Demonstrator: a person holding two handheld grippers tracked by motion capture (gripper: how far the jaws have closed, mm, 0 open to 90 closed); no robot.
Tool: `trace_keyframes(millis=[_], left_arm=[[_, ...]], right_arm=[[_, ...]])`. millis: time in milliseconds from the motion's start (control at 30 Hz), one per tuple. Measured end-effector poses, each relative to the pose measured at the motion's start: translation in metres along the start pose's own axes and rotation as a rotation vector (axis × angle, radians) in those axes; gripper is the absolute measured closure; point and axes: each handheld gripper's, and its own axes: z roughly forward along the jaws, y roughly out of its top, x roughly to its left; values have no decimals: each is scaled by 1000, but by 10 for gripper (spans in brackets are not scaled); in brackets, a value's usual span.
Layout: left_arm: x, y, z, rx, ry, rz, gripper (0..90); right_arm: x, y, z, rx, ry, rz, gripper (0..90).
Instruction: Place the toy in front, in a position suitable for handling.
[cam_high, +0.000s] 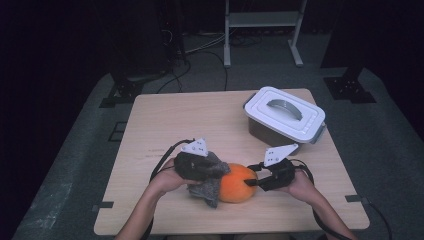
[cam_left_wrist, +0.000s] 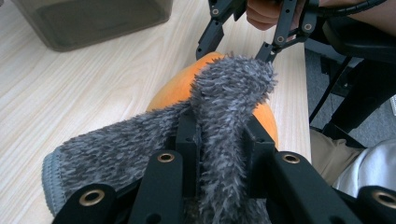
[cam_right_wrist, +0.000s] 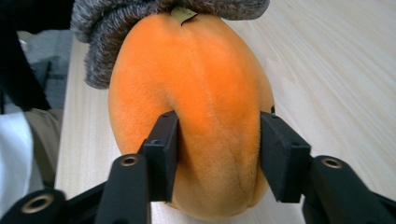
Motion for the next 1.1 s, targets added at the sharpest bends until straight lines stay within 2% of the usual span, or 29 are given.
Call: trace_keyframes(millis=[67,167,267,333,367,400,467,600,700,767,833,1000,1100], left_arm=[[-1,1,3,3,2,3,729],[-1,4,7,-10,-15,4,729],[-3,10,11,-4,-21,16,729],[-4,12,12,11,-8,31,729],[-4,10,11,17,-4,27,729],[-3,9,10,12,-6,19,728],[1,3,5,-9,-18,2,729],[4,-4,0,-23,-13,-17,728],[4,-5,0,0,13,-8,723],[4,-6,4,9,7,-9,723],[4,-5,9,-5,-16,-7,723],[3,1,14,-17,-36,-8,723],[2,4,12,-13,-19,7,724]], right_arm=[[3,5,-1,13,-22,-20,341],[13,17,-4,5,-48,-61,265],[25,31,3,23,-32,-113,246],[29,36,12,77,-54,-152,247],[29,36,17,103,-69,-170,297],[28,36,18,102,-60,-154,355],[25,31,15,79,-50,-154,439],[19,18,10,43,-28,-133,491],[13,8,3,31,-12,-100,497],[6,0,-4,18,-11,-67,492],[3,-4,-9,6,-3,-27,468],[6,-1,-9,34,-8,-24,336],[8,4,-8,51,-23,-29,292]])
